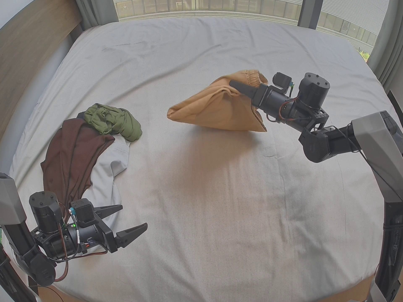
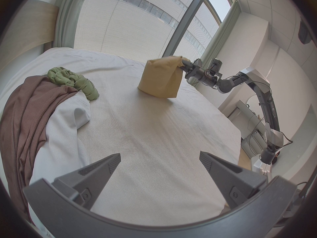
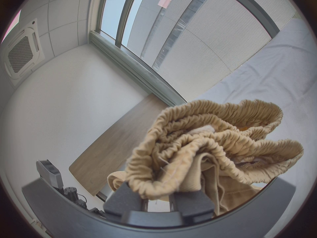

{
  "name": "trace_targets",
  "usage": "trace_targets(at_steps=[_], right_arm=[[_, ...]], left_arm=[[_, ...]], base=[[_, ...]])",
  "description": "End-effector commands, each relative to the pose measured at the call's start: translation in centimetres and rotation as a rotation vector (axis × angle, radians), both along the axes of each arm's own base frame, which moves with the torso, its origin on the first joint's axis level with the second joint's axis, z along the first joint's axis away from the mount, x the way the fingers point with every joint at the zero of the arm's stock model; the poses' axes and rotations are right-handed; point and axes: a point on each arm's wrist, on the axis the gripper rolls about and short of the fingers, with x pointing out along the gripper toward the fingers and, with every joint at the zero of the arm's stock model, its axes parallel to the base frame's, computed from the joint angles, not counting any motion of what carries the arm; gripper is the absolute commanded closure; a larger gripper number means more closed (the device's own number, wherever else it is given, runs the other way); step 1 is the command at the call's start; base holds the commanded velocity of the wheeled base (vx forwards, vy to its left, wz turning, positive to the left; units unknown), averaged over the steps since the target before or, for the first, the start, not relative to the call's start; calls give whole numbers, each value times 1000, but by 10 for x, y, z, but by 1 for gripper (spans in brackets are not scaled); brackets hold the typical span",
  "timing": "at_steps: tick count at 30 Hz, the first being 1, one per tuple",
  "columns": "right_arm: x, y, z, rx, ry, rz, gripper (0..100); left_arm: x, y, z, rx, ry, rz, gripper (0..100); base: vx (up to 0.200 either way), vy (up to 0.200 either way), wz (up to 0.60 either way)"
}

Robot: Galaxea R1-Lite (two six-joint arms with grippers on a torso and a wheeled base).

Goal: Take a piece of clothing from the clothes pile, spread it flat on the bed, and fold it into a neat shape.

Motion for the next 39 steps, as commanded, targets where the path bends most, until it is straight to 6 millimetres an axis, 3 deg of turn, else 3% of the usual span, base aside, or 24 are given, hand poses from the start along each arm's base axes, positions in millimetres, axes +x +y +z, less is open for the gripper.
trace_targets(at_steps=[1,7,14,30,38,39], right_arm=[[-5,-2,-36,-67,48,-12,100],[-6,-3,-54,-74,63,-16,100],[-22,-3,-82,-99,118,-3,100],[-40,-18,-171,-193,221,-21,100],[-45,-22,-184,-201,238,-26,100],[-45,-23,-184,-202,241,-26,0]], left_arm=[[0,0,0,0,2,-2,0],[-2,-2,-1,2,9,-9,0],[-1,-2,-1,1,6,-8,0],[0,-1,-2,2,12,-3,0],[0,0,-2,2,12,0,0],[0,0,-2,2,12,0,0]], base=[[0,0,0],[0,0,0],[0,0,0],[0,0,0],[0,0,0],[0,0,0]])
